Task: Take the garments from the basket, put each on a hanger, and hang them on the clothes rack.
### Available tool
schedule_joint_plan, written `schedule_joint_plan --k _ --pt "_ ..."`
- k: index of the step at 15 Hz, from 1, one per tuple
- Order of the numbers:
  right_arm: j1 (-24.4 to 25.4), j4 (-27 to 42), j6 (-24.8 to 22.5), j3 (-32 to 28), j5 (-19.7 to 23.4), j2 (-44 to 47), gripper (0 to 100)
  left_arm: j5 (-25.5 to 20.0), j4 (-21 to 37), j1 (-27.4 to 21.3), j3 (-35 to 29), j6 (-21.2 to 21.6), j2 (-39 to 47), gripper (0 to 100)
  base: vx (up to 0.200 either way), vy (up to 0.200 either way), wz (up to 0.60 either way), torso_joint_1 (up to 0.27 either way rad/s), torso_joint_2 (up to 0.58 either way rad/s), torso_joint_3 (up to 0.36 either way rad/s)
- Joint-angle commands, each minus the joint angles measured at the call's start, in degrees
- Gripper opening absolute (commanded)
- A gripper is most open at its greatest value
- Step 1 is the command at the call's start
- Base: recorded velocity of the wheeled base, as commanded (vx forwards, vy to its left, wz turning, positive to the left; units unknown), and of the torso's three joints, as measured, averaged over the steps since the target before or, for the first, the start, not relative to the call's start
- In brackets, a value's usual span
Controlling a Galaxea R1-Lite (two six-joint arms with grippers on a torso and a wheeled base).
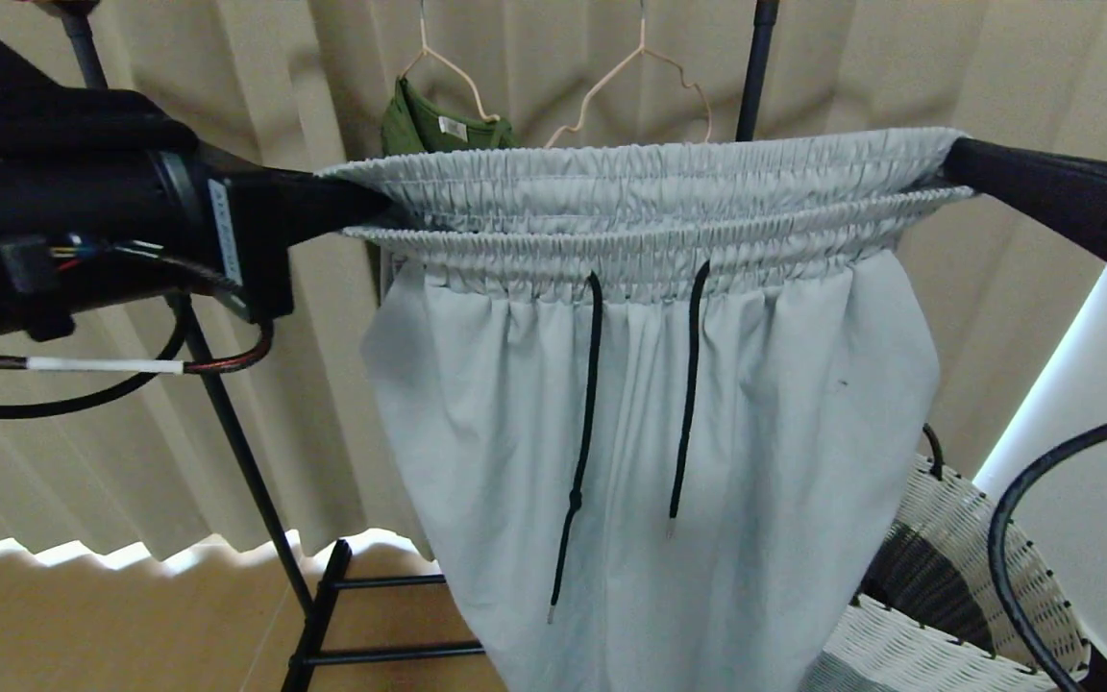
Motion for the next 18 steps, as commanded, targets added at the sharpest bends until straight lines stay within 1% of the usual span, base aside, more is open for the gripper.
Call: schedule_joint_plan --k 1,2,3,5,7,9,10,12,14,15,16,18 --pt "-0.6 -2.56 0.09 -2.34 0.16 6.38 0 -6.83 6.93 -0.9 1.15 -0.12 -7.73 0 0.0 0.0 0.0 0.0 0.0 0.0" --pt "-0.6 -3.09 0.09 -2.34 0.16 7.09 0 -8.15 7.28 -0.99 1.68 -0.12 -8.52 0 0.0 0.0 0.0 0.0 0.0 0.0" --pt "-0.6 -3.44 0.09 -2.34 0.16 7.61 0 -8.41 7.1 -0.99 2.65 -0.12 -8.96 0 0.0 0.0 0.0 0.0 0.0 0.0" --pt "-0.6 -3.44 0.09 -2.17 0.07 7.53 0 -8.41 7.01 -1.08 4.58 0.05 -9.05 0 0.0 0.0 0.0 0.0 0.0 0.0" --pt "-0.6 -3.26 0.0 -1.82 -0.1 7.09 0 -8.23 6.75 -1.96 5.11 0.14 -8.78 0 0.0 0.0 0.0 0.0 0.0 0.0" --pt "-0.6 -2.47 -0.08 -1.2 -0.28 6.03 0 -7.79 2.97 -1.78 5.9 0.76 -7.2 0 0.0 0.0 0.0 0.0 0.0 0.0" --pt "-0.6 -2.03 -0.17 -0.15 -0.37 4.89 0 -5.42 -1.07 -1.08 6.78 1.81 -4.83 0 0.0 0.0 0.0 0.0 0.0 0.0" --pt "-0.6 -0.01 -0.17 1.7 -0.45 3.22 0 -0.32 -5.73 -1.34 8.1 2.6 -0.34 0 0.0 0.0 0.0 0.0 0.0 0.0" --pt "-0.69 -0.1 -0.17 2.67 -0.45 2.6 0 0.73 -11.09 -1.61 8.54 2.52 2.38 0 0.0 0.0 0.0 0.0 0.0 0.0" --pt "-0.69 -0.1 -0.17 2.67 -0.45 2.6 0 0.73 -11.09 -1.61 8.54 2.52 2.38 0 0.0 0.0 0.0 0.0 0.0 0.0" --pt "-0.86 -0.01 -0.08 2.58 -0.45 2.08 0 0.82 -12.85 -1.52 7.92 2.52 2.73 0 0.0 0.0 0.0 0.0 0.0 0.0" --pt "-0.86 -0.19 -0.17 2.58 -0.45 2.08 0 0.64 -12.94 -1.43 7.92 2.78 2.47 0 0.0 0.0 0.0 0.0 0.0 0.0"
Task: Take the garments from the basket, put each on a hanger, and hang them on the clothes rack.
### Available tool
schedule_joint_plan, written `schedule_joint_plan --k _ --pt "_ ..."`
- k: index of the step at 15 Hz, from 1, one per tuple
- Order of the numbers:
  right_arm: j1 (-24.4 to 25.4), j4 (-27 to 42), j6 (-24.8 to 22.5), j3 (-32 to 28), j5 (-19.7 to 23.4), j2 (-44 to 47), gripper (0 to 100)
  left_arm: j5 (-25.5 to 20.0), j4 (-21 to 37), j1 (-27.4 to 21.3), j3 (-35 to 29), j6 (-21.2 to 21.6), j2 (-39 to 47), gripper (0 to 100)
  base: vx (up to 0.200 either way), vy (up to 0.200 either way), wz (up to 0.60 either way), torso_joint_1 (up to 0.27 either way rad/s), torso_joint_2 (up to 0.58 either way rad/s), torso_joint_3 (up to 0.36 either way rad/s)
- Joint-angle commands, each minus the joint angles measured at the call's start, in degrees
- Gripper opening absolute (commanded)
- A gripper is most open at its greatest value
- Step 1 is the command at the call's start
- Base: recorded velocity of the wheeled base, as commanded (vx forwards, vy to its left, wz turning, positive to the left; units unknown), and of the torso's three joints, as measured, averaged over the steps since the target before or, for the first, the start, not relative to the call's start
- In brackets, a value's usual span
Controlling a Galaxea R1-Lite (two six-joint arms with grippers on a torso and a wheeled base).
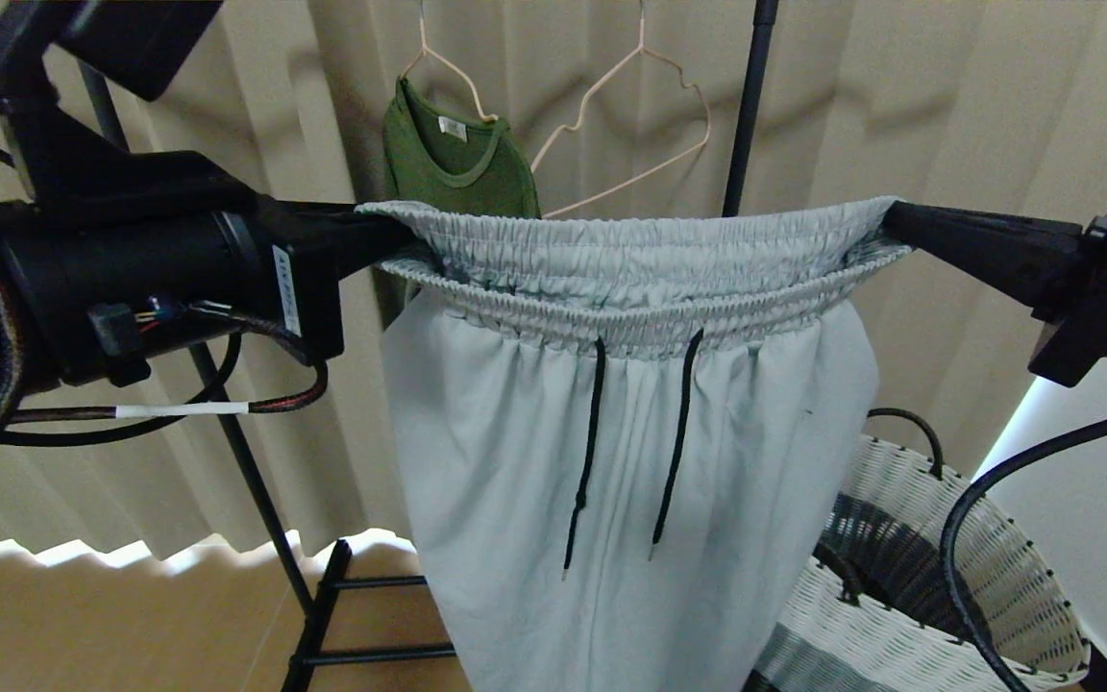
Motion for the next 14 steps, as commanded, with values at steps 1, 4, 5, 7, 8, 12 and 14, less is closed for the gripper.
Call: schedule_joint_plan --k 1,4,5,7,8,12,14 --pt "0.01 -0.03 -0.09 0.04 0.06 -0.43 0 -0.04 -0.02 0.06 0.16 0.39 0.63 0 0.0 0.0 0.0 0.0 0.0 0.0" --pt "-0.07 0.24 -0.17 0.66 -0.03 -1.14 0 -0.04 -0.02 0.06 0.43 1.53 0.02 0 0.0 0.0 0.0 0.0 0.0 0.0" --pt "-0.07 0.15 -0.26 1.27 -0.03 -1.31 0 -0.04 -0.02 0.06 0.43 1.53 -0.07 0 0.0 0.0 0.0 0.0 0.0 0.0" --pt "-1.31 0.15 -2.63 2.59 -0.38 -2.02 0 -0.04 -0.02 0.15 1.22 1.53 -0.25 0 0.0 0.0 0.0 0.0 0.0 0.0" --pt "-1.31 0.15 -2.99 2.77 -0.38 -2.1 100 -0.04 -0.02 0.15 1.3 1.53 -0.25 0 0.0 0.0 0.0 0.0 0.0 0.0" --pt "-1.31 -0.2 -6.77 7.25 -0.29 -4.48 100 0.05 -0.02 0.32 2.1 1.62 -0.33 0 0.0 0.0 0.0 0.0 0.0 0.0" --pt "-1.31 -0.38 -10.46 11.38 -0.29 -6.32 100 0.05 -0.02 2.52 4.64 2.5 -0.77 0 0.0 0.0 0.0 0.0 0.0 0.0"
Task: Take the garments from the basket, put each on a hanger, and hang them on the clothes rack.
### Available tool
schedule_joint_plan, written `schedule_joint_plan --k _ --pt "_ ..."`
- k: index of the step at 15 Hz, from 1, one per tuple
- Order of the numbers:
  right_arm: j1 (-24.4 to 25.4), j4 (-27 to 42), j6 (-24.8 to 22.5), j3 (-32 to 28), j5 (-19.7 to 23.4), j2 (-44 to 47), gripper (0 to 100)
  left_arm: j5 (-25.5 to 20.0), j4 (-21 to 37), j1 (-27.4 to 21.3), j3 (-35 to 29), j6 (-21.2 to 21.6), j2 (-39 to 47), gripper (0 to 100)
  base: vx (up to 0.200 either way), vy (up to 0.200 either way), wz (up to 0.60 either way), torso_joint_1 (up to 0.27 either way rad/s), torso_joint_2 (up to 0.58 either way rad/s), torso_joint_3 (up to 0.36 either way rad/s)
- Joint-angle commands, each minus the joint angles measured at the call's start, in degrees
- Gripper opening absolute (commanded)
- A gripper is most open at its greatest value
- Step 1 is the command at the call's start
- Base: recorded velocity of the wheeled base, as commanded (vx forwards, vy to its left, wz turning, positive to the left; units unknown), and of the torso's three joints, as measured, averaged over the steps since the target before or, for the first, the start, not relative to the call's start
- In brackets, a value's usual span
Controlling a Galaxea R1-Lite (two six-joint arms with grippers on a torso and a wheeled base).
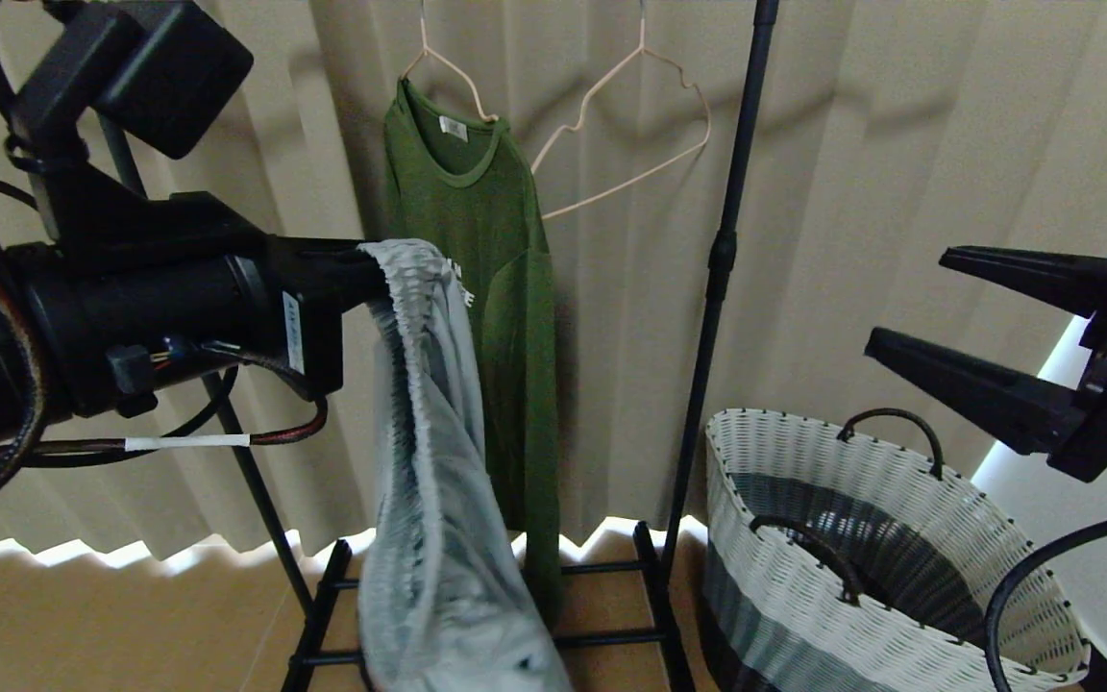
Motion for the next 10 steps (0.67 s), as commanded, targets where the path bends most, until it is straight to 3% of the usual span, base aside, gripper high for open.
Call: schedule_joint_plan --k 1,4,7,10 --pt "0.02 -0.05 -2.08 4.24 0.06 -2.68 100 0.18 0.01 3.62 4.14 2.47 -1.35 0 0.0 0.0 0.0 0.0 0.0 0.0" --pt "-0.06 -0.14 -5.77 9.6 -0.2 -6.02 100 0.35 0.01 11.36 14.07 7.22 -7.24 0 0.0 0.0 0.0 0.0 0.0 0.0" --pt "-2.17 0.3 -6.3 16.55 -1.52 -13.93 100 0.44 0.1 18.04 24.35 6.78 -15.85 0 0.0 0.0 0.0 0.0 0.0 0.0" --pt "-8.59 0.74 -6.3 24.81 -4.07 -22.81 100 0.09 0.27 27.7 35.43 6.08 -26.93 0 0.0 0.0 0.0 0.0 0.0 0.0"
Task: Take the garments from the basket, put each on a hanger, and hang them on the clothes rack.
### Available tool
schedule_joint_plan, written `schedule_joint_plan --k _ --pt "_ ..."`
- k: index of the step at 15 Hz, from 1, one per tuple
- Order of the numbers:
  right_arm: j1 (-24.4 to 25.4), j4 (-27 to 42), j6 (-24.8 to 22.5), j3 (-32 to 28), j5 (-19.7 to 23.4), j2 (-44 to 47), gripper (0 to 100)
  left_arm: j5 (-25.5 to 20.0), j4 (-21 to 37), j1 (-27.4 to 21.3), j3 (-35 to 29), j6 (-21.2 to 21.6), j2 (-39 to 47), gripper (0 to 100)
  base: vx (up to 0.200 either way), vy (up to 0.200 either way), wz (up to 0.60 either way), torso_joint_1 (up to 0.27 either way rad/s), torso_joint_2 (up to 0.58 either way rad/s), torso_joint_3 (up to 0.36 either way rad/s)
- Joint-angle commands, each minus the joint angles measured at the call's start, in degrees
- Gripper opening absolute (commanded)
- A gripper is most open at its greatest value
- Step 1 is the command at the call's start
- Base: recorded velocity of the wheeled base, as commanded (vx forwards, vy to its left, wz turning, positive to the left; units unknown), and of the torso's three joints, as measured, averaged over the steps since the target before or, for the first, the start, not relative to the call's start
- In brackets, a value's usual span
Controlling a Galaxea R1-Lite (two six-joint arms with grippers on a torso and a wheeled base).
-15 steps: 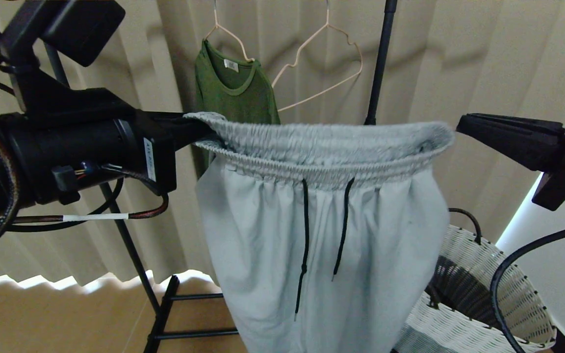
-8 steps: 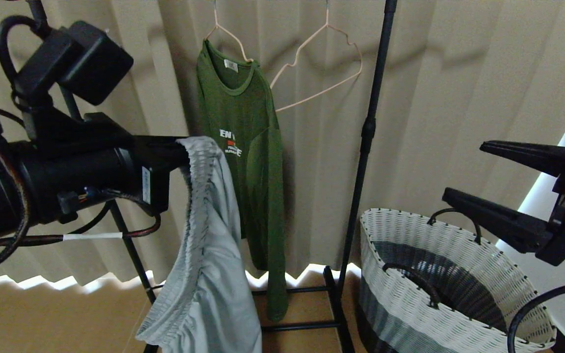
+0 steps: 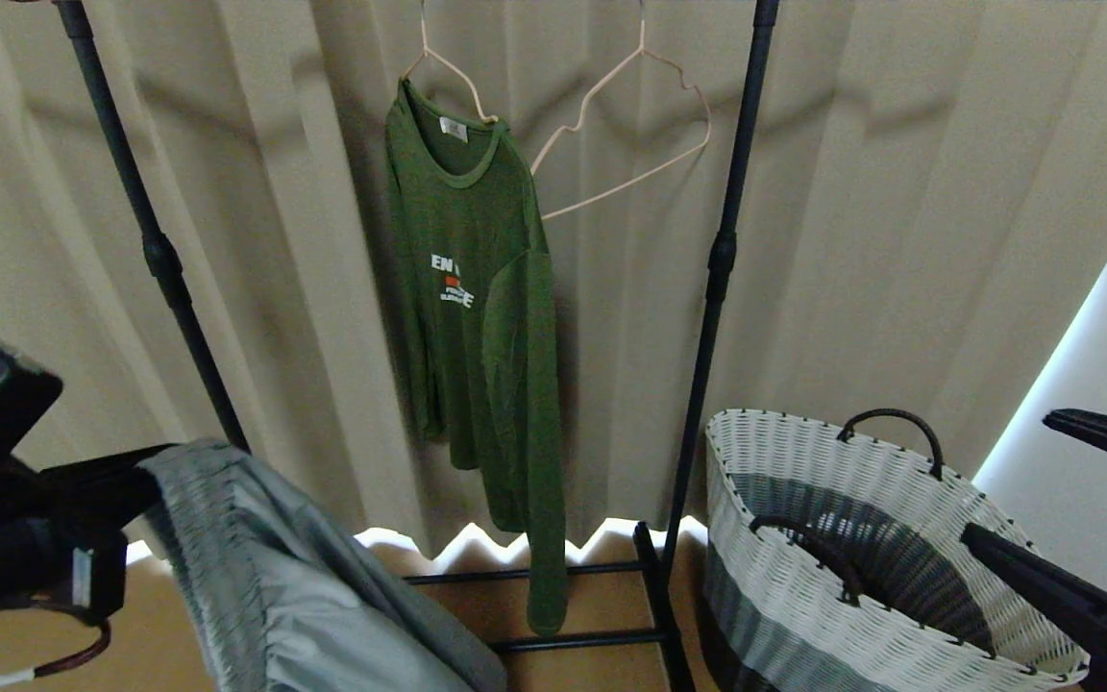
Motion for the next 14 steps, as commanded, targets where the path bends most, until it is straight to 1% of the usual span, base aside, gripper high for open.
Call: schedule_joint_plan --k 1,3,4,5,6,8,9,10,11,12,13,14 --pt "-8.29 0.43 0.14 8.98 -1.08 -11.4 100 -0.14 0.23 9.83 11.85 -2.45 -15.04 0 0.0 0.0 0.0 0.0 0.0 0.0" --pt "-13.91 3.42 0.49 14.52 -0.99 -19.04 100 -0.06 0.75 12.91 18.26 -6.14 -23.31 0 0.0 0.0 0.0 0.0 0.0 0.0" --pt "-15.14 5.18 0.93 16.02 -0.99 -22.38 100 -0.06 1.37 13.52 20.37 -7.37 -26.56 0 0.0 0.0 0.0 0.0 0.0 0.0" --pt "-16.11 10.1 2.69 17.69 -0.99 -29.76 100 -0.06 3.92 14.05 23.45 -9.48 -33.33 0 0.0 0.0 0.0 0.0 0.0 0.0" --pt "-16.11 15.46 4.18 17.77 -0.99 -35.92 100 -0.06 7.17 13.96 24.15 -10.1 -38.6 0 0.0 0.0 0.0 0.0 0.0 0.0" --pt "-16.2 27.86 7.26 17.33 -0.99 -48.31 100 -0.32 15.08 13.88 23.27 -10.1 -48.18 0 0.0 0.0 0.0 0.0 0.0 0.0" --pt "-18.04 30.84 8.67 16.98 -0.55 -51.74 100 -0.41 17.98 13.88 23.1 -10.01 -51.96 0 0.0 0.0 0.0 0.0 0.0 0.0" --pt "-18.31 30.84 10.51 16.89 -1.17 -51.74 100 -0.41 19.91 13.79 23.27 -9.92 -55.12 0 0.0 0.0 0.0 0.0 0.0 0.0" --pt "-18.31 30.84 12.01 16.89 -1.17 -51.74 100 -0.32 20.44 13.7 23.8 -9.92 -56.18 0 0.0 0.0 0.0 0.0 0.0 0.0" --pt "-18.31 30.84 12.97 16.89 -0.99 -51.74 100 -0.58 20.62 12.91 24.77 -10.1 -58.29 0 0.0 0.0 0.0 0.0 0.0 0.0" --pt "-18.31 30.93 12.97 16.89 -0.99 -51.74 100 -1.02 20.53 12.56 25.29 -10.71 -59.25 0 0.0 0.0 0.0 0.0 0.0 0.0" --pt "-18.31 30.84 12.89 16.98 -1.08 -51.74 100 -3.31 20.44 12.56 25.64 -14.14 -59.34 0 0.0 0.0 0.0 0.0 0.0 0.0"
